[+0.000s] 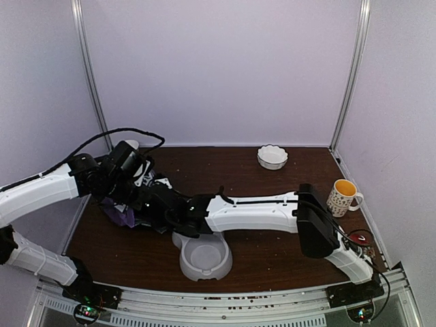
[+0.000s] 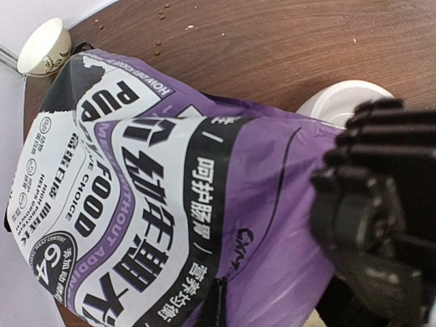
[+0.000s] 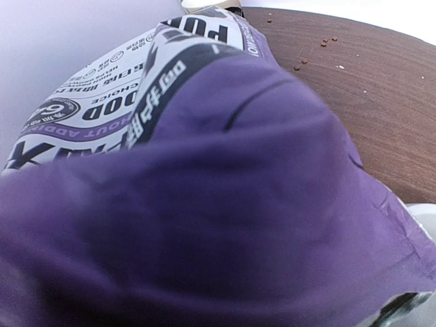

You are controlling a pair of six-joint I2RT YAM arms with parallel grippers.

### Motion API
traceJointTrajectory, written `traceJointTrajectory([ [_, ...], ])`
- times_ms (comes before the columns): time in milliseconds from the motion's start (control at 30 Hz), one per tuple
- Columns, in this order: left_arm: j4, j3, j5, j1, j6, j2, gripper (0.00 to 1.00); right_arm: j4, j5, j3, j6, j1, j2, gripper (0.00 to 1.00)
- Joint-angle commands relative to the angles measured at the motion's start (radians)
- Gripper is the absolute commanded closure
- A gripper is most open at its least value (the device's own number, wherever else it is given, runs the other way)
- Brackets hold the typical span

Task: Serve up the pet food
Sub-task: Collect the pet food from the pet food bag.

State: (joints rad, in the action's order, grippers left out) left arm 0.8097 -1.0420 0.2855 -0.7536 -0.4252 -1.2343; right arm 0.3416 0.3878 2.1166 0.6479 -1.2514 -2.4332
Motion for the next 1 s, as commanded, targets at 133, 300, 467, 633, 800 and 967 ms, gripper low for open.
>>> traceJointTrajectory([
  [133,-0.073,-0.035,-0.006,-0.004,-0.003,0.048,1.00,0.132,0.030,0.048,-0.021,0.011,-0.090,1.00],
  [300,-0.073,-0.037,-0.009,-0.005,-0.001,0.041,1.00,0.111,-0.049,0.083,-0.030,0.006,-0.129,1.00],
  [467,-0.070,-0.038,-0.008,-0.004,-0.002,0.039,1.00,0.066,-0.132,0.092,-0.054,0.002,-0.145,1.00],
  [633,-0.072,-0.041,-0.014,-0.004,-0.001,0.031,1.00,0.014,-0.223,0.092,-0.075,-0.002,-0.154,1.00],
  [800,-0.072,-0.047,-0.022,-0.004,-0.001,0.024,1.00,-0.030,-0.310,0.091,-0.093,-0.002,-0.153,1.00],
  [967,-0.073,-0.051,-0.030,-0.004,-0.003,0.022,1.00,-0.056,-0.370,0.081,-0.081,0.005,-0.138,1.00],
])
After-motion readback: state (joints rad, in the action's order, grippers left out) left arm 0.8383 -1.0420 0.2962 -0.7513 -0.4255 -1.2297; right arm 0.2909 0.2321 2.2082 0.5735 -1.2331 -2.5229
